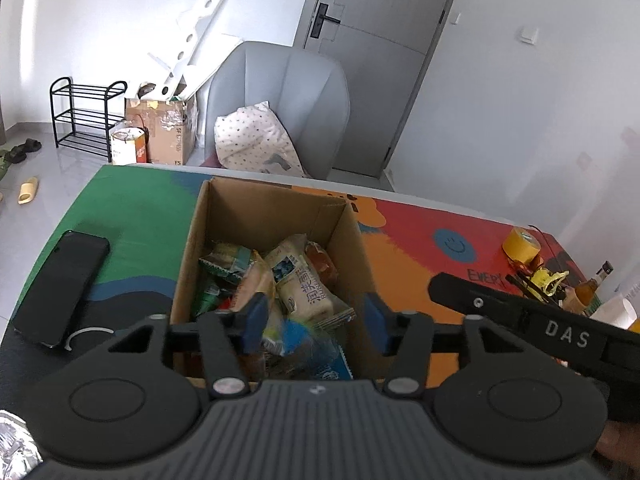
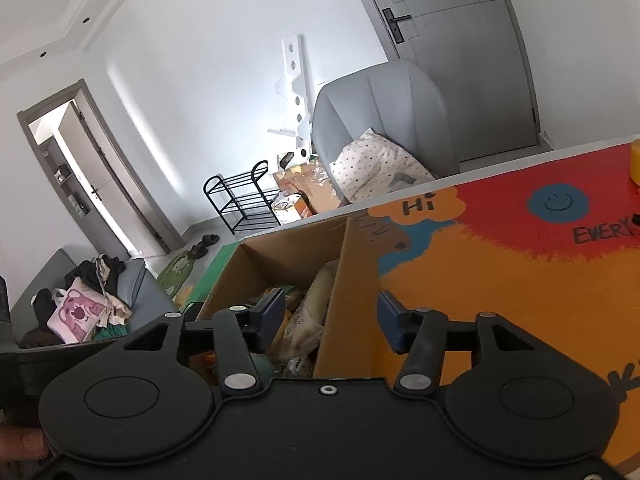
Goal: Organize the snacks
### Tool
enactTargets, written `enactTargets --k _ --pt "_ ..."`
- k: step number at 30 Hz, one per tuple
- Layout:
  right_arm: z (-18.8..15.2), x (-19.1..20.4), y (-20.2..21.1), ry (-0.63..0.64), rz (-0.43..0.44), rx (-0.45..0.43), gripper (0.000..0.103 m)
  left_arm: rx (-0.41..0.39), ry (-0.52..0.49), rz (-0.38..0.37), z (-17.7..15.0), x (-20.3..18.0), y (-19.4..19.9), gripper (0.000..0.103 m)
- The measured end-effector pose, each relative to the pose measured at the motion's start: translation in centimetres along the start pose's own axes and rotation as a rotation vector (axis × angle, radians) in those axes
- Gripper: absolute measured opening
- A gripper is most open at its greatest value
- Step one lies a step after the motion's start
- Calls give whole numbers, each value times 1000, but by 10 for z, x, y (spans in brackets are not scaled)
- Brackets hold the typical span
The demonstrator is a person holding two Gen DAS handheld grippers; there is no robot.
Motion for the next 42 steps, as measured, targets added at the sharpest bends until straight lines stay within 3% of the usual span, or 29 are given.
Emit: enactTargets --k 5,12,20,25,36,42 --pt "2 -10 10 -10 -13 -15 59 -11 -11 13 -1 -5 5 73" --pt "1 -26 27 -29 -35 -33 68 -16 -30 25 -3 -14 8 81" --pt "6 -38 52 -37 -58 -75 94 -35 -18 56 -4 -16 22 92" --pt "3 -38 66 -34 -63 -81 103 -37 -30 76 -8 -14 35 93" --pt "-8 -30 103 11 -85 -94 103 -61 -68 88 -17 -15 73 103" --pt "-16 -33 116 5 -95 -101 103 -59 -97 96 -26 -16 87 103"
Point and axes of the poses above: each gripper's, at about its wrist camera, not at the fingertips, and y roughly against the way its jaws point, x to its left, z to its top, the point moved 8 cm from there along -y, roughly the way its jaws point, and after that the axes turned 10 degrees about -y, right-handed, at the moved point
